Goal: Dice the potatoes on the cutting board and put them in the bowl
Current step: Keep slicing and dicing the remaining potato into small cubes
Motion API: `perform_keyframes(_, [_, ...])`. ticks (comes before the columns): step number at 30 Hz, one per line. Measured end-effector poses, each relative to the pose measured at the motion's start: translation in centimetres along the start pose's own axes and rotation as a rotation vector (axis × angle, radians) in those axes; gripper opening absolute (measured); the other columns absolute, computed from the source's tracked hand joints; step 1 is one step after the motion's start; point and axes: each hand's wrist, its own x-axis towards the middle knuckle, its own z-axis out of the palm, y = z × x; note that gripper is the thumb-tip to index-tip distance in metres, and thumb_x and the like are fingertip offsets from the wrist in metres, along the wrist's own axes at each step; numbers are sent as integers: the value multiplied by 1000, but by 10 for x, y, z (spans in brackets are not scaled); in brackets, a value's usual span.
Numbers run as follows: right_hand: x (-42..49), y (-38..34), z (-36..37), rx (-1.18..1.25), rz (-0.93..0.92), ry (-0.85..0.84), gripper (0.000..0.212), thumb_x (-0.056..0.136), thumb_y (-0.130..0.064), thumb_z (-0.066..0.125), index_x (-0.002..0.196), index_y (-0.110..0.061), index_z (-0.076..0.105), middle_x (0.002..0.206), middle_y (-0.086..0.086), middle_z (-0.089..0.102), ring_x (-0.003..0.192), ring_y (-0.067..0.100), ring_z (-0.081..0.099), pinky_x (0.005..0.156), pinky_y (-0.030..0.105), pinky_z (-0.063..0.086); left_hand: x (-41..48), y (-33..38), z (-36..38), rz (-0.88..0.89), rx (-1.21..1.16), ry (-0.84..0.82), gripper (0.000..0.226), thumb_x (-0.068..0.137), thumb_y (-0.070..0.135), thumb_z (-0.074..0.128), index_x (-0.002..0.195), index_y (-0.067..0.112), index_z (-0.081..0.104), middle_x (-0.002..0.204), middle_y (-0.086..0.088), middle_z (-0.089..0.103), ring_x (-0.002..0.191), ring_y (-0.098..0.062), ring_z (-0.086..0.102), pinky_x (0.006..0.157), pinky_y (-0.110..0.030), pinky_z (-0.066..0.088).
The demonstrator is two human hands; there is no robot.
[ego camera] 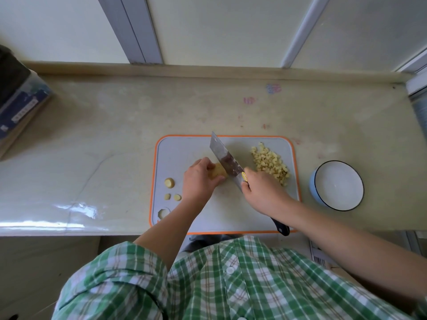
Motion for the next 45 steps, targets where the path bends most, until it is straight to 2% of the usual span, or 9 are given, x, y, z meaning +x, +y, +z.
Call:
perform_keyframes(8, [6,-4,2,31,6,-29,29,97,-16,43,71,-15,30,60,0,35,51,13,32,44,28,17,2,1,0,-16,1,1,32,76,30,79,97,11,63,97,-1,65,84,-22,59,71,-28,42])
perform_keyframes(12, [12,-1,20,30,19,-33,15,97,-16,43,83,-10,39,61,-2,36,54,19,39,45,29,20,1,1,1,5,13,-15,33,76,28,79,98,10,63,97,-2,63,82,-24,58,68,-30,40])
perform_keyframes(15, [11,3,35,28,29,-9,11,98,-18,42,89,-12,39,60,-4,37,48,12,35,43,27,19,2,0,-1,-3,-6,-23,33,76,28,79,100,11,64,98,-1,64,84,-23,58,69,-29,41])
perform_keyframes(21, [13,10,40,86,35,26,15,99,-22,43,87,-16,35,55,-1,40,49,23,45,42,30,22,2,-1,-3,12,-1,-33,33,75,29,79,98,11,64,98,-1,63,83,-23,58,71,-31,43])
perform_keyframes(27, [21,0,8,111,22,70,16,96,-20,47,84,-13,37,62,4,42,59,28,37,54,34,25,3,-3,-2,18,-18,-19,33,75,29,80,98,10,66,97,-2,66,83,-21,59,69,-26,39])
perform_keyframes(32, [11,-6,-5,3,-5,-8,24,97,-19,43,76,-16,30,59,0,35,56,25,35,51,35,20,3,-3,-2,23,-14,-12,33,75,29,80,98,10,66,97,-1,66,82,-20,58,67,-24,36])
perform_keyframes(35, [6,-7,-5,-9,14,-22,18,97,-19,42,81,-13,33,60,-1,34,59,26,36,53,34,23,4,-3,-1,29,0,-12,33,75,30,80,98,11,66,97,-2,66,82,-21,59,68,-26,39])
perform_keyframes(41, [-1,-12,-9,-11,19,-46,18,98,-18,42,82,-12,35,61,-2,37,52,11,34,44,26,18,3,-2,0,35,6,-8,31,75,29,79,97,10,65,95,-1,64,80,-21,57,64,-23,32])
perform_keyframes(45, [11,-13,0,-22,-7,-36,15,97,-17,42,84,-12,35,62,-2,35,59,25,41,44,30,21,3,-3,1,43,15,-9,30,76,26,79,96,10,64,95,-2,63,79,-22,57,62,-23,27])
